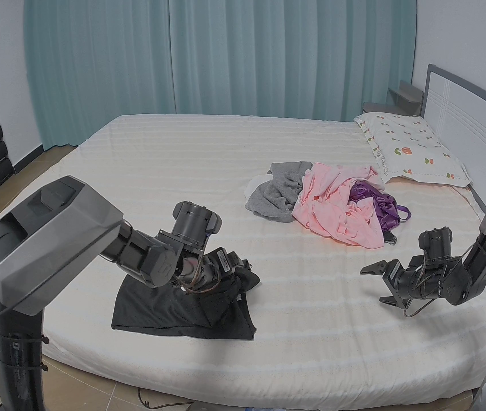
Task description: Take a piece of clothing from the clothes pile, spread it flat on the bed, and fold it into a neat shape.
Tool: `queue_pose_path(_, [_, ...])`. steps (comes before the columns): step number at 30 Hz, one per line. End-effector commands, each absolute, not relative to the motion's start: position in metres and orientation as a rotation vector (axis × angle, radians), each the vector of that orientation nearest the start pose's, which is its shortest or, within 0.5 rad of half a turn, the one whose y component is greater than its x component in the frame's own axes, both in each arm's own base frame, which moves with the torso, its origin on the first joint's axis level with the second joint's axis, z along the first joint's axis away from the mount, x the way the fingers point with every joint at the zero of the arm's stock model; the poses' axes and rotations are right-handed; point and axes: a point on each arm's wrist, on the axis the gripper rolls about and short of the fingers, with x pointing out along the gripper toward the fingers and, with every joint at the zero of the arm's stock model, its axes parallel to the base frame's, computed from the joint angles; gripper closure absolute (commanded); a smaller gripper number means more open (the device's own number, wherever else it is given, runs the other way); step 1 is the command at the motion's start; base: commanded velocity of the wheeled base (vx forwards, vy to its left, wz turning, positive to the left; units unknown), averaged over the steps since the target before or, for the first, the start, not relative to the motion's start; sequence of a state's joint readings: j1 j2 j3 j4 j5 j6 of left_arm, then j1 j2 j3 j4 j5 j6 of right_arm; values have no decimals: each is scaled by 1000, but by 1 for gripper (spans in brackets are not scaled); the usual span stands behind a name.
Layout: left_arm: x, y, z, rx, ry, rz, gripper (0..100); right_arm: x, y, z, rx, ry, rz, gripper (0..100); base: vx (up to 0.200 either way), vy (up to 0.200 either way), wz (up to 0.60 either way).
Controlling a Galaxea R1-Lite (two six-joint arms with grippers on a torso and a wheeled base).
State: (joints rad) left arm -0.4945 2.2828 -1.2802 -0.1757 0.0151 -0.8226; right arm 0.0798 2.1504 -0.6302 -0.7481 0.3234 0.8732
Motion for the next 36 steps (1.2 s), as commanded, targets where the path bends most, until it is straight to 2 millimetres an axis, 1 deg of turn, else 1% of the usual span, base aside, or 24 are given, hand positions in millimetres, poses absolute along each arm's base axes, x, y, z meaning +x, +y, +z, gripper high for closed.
queue_pose_path(1, [354, -170, 67, -602, 923, -63, 0, 319, 34, 8, 909, 901, 23, 0, 0, 0, 0])
queue_pose_path(2, [353, -167, 67, -608, 926, -59, 0, 319, 35, 8, 908, 902, 24, 0, 0, 0, 0])
queue_pose_path(5, [344, -146, 62, -666, 943, -33, 0, 317, 36, 8, 906, 907, 27, 0, 0, 0, 0])
queue_pose_path(7, [336, -135, 54, -702, 969, -27, 0, 317, 36, 8, 905, 908, 27, 0, 0, 0, 0])
queue_pose_path(8, [335, -134, 54, -705, 970, -27, 0, 317, 36, 8, 905, 908, 27, 0, 0, 0, 0])
queue_pose_path(9, [328, -124, 47, -729, 985, -19, 0, 317, 36, 7, 905, 909, 26, 0, 0, 0, 0])
queue_pose_path(10, [325, -119, 44, -743, 987, -12, 0, 317, 36, 7, 905, 909, 26, 0, 0, 0, 0])
queue_pose_path(13, [320, -107, 35, -802, 993, 2, 0, 317, 36, 7, 904, 910, 27, 0, 0, 0, 0])
queue_pose_path(14, [319, -104, 33, -821, 994, 4, 0, 317, 37, 7, 903, 912, 28, 0, -200, 0, 0])
queue_pose_path(19, [317, -97, 31, -850, 981, 12, 0, 315, 40, 7, 899, 919, 33, 0, -200, 0, 0])
queue_pose_path(26, [318, -93, 24, -888, 1009, 26, 0, 314, 40, 6, 896, 922, 34, 0, 0, 0, 0])
queue_pose_path(29, [318, -92, 25, -902, 1018, 14, 0, 314, 40, 7, 895, 922, 34, 0, 0, 0, 0])
queue_pose_path(34, [324, -82, 32, -974, 984, 49, 0, 313, 42, 6, 893, 925, 41, 0, 0, 0, 0])
queue_pose_path(36, [325, -79, 34, -993, 975, 53, 0, 313, 42, 6, 891, 925, 41, 0, 0, 200, 0])
